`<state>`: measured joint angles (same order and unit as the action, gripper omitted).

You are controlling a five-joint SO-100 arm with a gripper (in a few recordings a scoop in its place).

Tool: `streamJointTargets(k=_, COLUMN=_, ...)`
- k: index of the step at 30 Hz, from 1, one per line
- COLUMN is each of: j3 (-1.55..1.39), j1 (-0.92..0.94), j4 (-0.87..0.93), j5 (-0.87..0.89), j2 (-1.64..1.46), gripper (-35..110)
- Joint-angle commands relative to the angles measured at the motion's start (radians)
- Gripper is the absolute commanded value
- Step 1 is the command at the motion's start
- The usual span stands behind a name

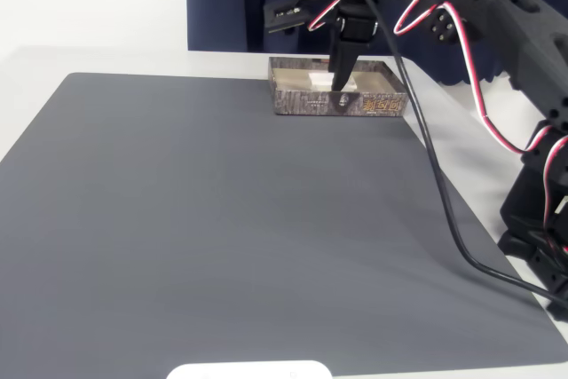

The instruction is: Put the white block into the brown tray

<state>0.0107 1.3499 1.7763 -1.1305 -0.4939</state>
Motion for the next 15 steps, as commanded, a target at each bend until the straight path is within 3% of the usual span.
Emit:
streamJointTargets(k=1, j3=0.043, j1=0.005, j4=-0.026, j5=0.057, j2=-0.026, gripper=38)
streamJointTargets(k=11, j3=0.049, j1=0.002, j4=-0.037, j5=0.06, j2=-0.04, gripper=41)
streamJointTargets(k=15, j3=0.038, j1=-0.009, j4=-0.031, j5=0.078, j2=-0.091, gripper=36)
